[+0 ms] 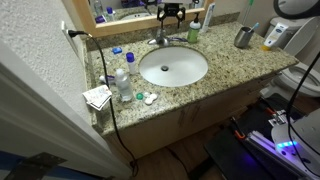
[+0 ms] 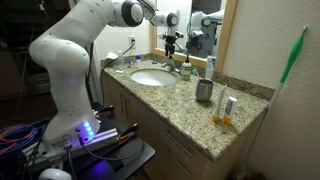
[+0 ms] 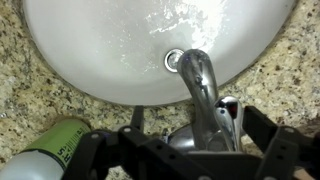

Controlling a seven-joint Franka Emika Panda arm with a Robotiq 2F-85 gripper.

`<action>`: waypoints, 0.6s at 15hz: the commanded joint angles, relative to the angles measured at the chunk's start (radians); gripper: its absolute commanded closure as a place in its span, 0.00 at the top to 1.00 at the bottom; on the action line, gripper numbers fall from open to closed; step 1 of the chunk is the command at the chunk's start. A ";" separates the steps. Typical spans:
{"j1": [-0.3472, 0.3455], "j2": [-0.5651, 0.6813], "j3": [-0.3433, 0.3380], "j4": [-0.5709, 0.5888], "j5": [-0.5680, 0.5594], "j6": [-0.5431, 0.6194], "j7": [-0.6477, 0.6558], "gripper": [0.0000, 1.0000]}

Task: Close the tap

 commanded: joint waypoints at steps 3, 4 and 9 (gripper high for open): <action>-0.005 0.024 0.003 0.012 0.014 -0.045 0.034 1.00; -0.002 0.029 0.001 0.018 0.012 -0.056 0.044 1.00; -0.003 0.030 0.007 0.029 0.024 -0.069 0.064 1.00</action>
